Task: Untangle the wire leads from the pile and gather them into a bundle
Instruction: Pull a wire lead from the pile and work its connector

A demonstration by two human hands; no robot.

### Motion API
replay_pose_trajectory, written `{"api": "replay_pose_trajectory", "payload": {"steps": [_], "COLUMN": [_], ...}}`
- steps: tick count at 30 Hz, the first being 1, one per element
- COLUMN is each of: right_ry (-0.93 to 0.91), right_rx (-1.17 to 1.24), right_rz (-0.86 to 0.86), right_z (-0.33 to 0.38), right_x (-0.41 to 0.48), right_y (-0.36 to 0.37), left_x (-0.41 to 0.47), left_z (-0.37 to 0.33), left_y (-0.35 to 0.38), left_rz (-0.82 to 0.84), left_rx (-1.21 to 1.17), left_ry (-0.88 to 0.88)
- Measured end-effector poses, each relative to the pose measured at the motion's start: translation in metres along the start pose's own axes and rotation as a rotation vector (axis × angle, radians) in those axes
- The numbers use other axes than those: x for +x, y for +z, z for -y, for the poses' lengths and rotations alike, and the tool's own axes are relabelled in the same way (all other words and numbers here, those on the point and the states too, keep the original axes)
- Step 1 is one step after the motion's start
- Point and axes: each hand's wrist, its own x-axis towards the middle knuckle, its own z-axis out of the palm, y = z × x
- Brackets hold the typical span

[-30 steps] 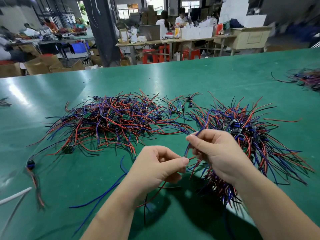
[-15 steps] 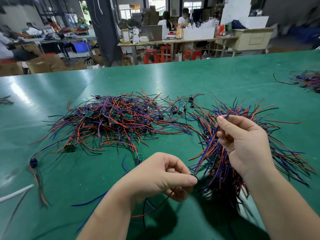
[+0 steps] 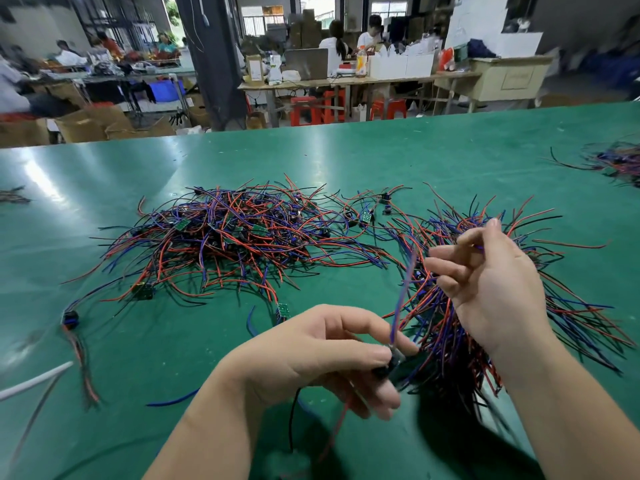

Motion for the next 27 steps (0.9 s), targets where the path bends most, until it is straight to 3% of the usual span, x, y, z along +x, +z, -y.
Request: {"api": "replay_pose_trajectory", "payload": {"steps": [4,7,11,15,18,23,27], "right_ry": [0.191,0.252,0.105,-0.026,0.026,0.421,0.273], "right_rx": [-0.097,-0.31,-0.455,-0.359,-0.343,-0.356,-0.338], "right_rz": [0.08,0.359,0.714,0.801,0.764,0.808,0.87], "right_z": [-0.005,-0.02,-0.033,-0.038,-0.039,-0.032,-0.036], "right_x": [-0.001,-0.009,-0.025,-0.03,-0.03,-0.028,-0.034], "right_y": [0.002,0.002,0.007,0.011,0.012,0.004,0.007], "left_x": [0.003,0.009,0.017,0.024,0.026,0.019,0.013], "left_z": [-0.002,-0.002,-0.001,0.003,0.003,-0.004,-0.004], "left_y": [-0.004,-0.005,-0.003,0.002,0.003,0.0,0.0], "left_rz": [-0.086,-0.264,-0.457,-0.637,-0.621,-0.532,-0.46], "left_rx": [-0.311,-0.552,-0.614,-0.684,-0.758,-0.978,-0.987], "left_ry": [0.235,0.347,0.419,0.382,0.351,0.386,0.416]}}
